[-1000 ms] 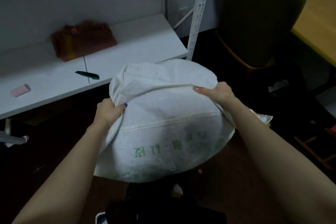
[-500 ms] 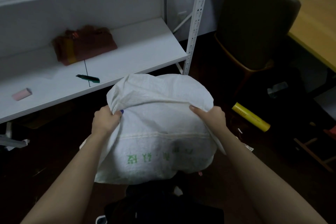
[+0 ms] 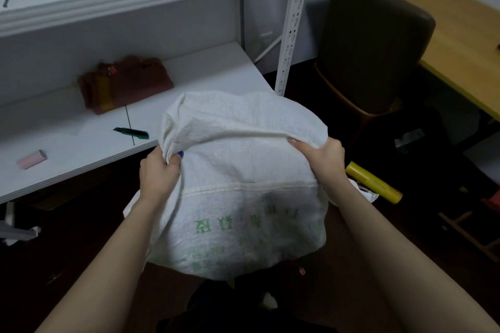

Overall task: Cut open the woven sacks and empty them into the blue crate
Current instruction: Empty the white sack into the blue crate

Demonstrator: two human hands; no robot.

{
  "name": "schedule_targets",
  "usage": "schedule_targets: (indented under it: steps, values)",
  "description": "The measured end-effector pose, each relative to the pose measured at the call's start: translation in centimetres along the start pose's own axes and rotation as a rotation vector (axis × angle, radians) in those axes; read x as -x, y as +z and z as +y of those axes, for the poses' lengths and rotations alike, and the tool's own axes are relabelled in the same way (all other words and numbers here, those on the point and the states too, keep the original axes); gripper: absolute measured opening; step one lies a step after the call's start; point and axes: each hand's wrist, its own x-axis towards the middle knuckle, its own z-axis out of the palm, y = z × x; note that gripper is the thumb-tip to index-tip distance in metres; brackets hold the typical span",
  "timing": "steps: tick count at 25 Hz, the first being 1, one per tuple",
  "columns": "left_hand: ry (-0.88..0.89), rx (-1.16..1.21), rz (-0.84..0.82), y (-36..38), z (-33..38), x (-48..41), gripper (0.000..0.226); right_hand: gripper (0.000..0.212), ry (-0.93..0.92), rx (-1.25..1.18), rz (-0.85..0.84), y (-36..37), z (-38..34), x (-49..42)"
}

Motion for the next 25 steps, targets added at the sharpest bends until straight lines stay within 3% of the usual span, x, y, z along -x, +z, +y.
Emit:
schedule_targets:
  steps: [6,10,15,19,25]
  values:
    - [0.135,0.034,0.171,-1.1,3.0,-1.1,0.016,0.052,-0.132,0.031,0.138,-0.9,-3.1,-0.3]
    - [0.08,-0.121,0.027,-0.6,1.7,-1.2,0.019,0.062,0.004,0.205,0.045,-0.2,-2.5,-0.6]
    - [0.126,-0.138,0.165,-0.2,1.6,-0.6,0.021,0.05,-0.104,0.116,0.164,0.4,-1.8,0.4]
    - [0.029,-0.268,-0.023,0.3,-0.3,0.7,0.028,0.055,0.07,0.293,0.027,1.5,1.3,1.3]
    - [-0.004,-0.201,-0.008,-0.3,-1.1,1.4,0.025,0.066,-0.007,0.273,0.001,1.5,0.1,1.2]
